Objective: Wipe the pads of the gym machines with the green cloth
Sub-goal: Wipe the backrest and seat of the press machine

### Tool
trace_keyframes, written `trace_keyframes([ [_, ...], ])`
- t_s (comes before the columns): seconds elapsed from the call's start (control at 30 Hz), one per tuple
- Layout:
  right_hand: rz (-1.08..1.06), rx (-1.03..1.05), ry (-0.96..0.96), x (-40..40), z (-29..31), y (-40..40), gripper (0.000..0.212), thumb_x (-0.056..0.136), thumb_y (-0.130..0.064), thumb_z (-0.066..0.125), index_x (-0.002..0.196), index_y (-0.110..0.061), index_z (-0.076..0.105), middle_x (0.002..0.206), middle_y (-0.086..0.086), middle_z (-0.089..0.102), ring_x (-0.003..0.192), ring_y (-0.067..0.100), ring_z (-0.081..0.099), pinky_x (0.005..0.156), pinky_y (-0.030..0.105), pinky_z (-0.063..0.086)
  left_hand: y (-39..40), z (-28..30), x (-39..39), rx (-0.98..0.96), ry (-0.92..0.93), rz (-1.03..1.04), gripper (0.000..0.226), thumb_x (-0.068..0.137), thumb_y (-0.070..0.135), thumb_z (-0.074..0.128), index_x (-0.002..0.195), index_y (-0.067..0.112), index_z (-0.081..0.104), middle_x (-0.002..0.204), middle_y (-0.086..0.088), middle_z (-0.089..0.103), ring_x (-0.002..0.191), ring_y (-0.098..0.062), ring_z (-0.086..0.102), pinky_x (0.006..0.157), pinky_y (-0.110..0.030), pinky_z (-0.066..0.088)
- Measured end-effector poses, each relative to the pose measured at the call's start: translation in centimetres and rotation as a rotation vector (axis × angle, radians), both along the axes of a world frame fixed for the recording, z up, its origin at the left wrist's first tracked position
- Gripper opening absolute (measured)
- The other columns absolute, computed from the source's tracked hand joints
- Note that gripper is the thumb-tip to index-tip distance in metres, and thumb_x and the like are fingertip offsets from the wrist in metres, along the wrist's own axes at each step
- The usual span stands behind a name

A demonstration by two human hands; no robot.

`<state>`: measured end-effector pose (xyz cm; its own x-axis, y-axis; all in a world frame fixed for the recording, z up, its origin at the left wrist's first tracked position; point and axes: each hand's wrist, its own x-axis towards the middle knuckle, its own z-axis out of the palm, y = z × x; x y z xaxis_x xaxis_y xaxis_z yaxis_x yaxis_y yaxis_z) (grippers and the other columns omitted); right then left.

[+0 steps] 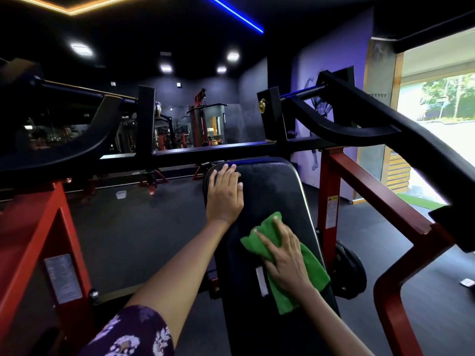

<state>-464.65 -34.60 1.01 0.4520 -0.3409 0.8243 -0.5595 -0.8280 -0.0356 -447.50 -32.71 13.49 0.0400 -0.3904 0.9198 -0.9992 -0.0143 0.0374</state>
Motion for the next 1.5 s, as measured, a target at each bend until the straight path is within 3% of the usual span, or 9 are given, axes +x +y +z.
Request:
trace_keyframes([
  [0.1,-0.01,0.105,-0.03,2.7,1.5,2.1,0.073,0.072,-0.035,0.046,0.143,-0.038,0.029,0.145,0.01,0.026,0.128,0.034,0.027,0.099,0.056,0.036,-0.1,0.1,0.1,-0.01,-0.007,0.001,0.035,0.088,0.02,0.038,0.103,0.004,0.065,0.121,-0.012,0.063,0.118,-0.029,0.056,0.109,-0.038,0.021],
  [0.27,0.137,-0.264,0.352,0.5,-5.4,3.9,0.093,0.069,-0.047,0.05,0.15,-0.035,0.008,0.151,-0.001,0.026,0.135,0.035,0.026,0.113,0.051,0.021,0.0,-0.1,0.0,0.006,0.003,-0.001,0.034,0.088,0.02,0.038,0.103,0.005,0.065,0.122,-0.012,0.063,0.12,-0.029,0.055,0.109,-0.037,0.021],
  [0.53,-0.054,0.181,-0.083,2.5,0.4,2.8,0.073,0.071,-0.035,0.043,0.143,-0.036,0.03,0.144,-0.003,0.034,0.127,0.035,0.029,0.098,0.053,0.035,-0.1,0.0,0.0,-0.011,0.008,-0.017,0.032,0.089,0.02,0.039,0.101,0.004,0.063,0.122,-0.014,0.062,0.121,-0.03,0.053,0.11,-0.037,0.021],
  [0.77,0.124,-0.13,0.243,0.2,-8.1,5.2,0.097,0.062,-0.04,0.058,0.149,-0.037,0.016,0.158,-0.007,0.011,0.139,0.034,0.021,0.111,0.049,0.018,1.8,-3.4,-0.8,0.005,0.066,-0.088,0.031,0.09,0.019,0.04,0.106,0.003,0.061,0.129,-0.016,0.056,0.124,-0.03,0.047,0.115,-0.035,0.018],
  [0.9,-0.07,0.157,-0.052,-2.3,-6.2,2.9,0.085,0.07,-0.033,0.044,0.148,-0.043,0.013,0.15,-0.008,0.028,0.135,0.031,0.022,0.1,0.057,0.036,2.9,-6.5,-1.4,0.014,0.042,-0.114,0.032,0.092,0.015,0.037,0.108,0.002,0.061,0.128,-0.014,0.057,0.128,-0.023,0.042,0.116,-0.032,0.017],
  [1.03,-0.049,0.3,-0.25,1.6,-2.5,3.7,0.059,0.085,-0.043,0.045,0.143,-0.036,0.031,0.146,-0.003,0.036,0.131,0.035,0.024,0.107,0.05,0.027,2.6,-5.9,-1.2,-0.012,0.051,-0.102,0.033,0.092,0.014,0.036,0.108,0.001,0.062,0.126,-0.016,0.058,0.126,-0.022,0.041,0.115,-0.032,0.018],
  [1.23,0.093,-0.067,0.179,-1.5,-8.7,4.8,0.091,0.066,-0.034,0.048,0.149,-0.039,0.011,0.152,-0.005,0.027,0.136,0.035,0.023,0.114,0.047,0.012,2.6,-6.0,-1.2,-0.03,0.05,-0.106,0.031,0.091,0.01,0.036,0.106,0.001,0.061,0.123,-0.016,0.059,0.124,-0.024,0.043,0.115,-0.034,0.02],
  [1.37,-0.028,0.182,-0.049,-2.7,-6.4,2.7,0.075,0.075,-0.032,0.042,0.146,-0.043,0.02,0.15,-0.007,0.028,0.135,0.032,0.02,0.105,0.057,0.032,2.6,-6.0,-1.2,-0.056,0.043,-0.098,0.029,0.09,0.009,0.037,0.104,0.001,0.061,0.121,-0.016,0.06,0.123,-0.026,0.046,0.114,-0.034,0.02],
  [1.5,-0.094,0.442,-0.301,1.1,-2.6,3.6,0.055,0.087,-0.044,0.041,0.14,-0.031,0.041,0.15,0.0,0.036,0.134,0.041,0.023,0.105,0.057,0.026,2.5,-6.3,-1.2,-0.057,0.033,-0.095,0.029,0.09,0.008,0.037,0.104,0.0,0.061,0.121,-0.017,0.06,0.123,-0.027,0.046,0.113,-0.036,0.021],
])
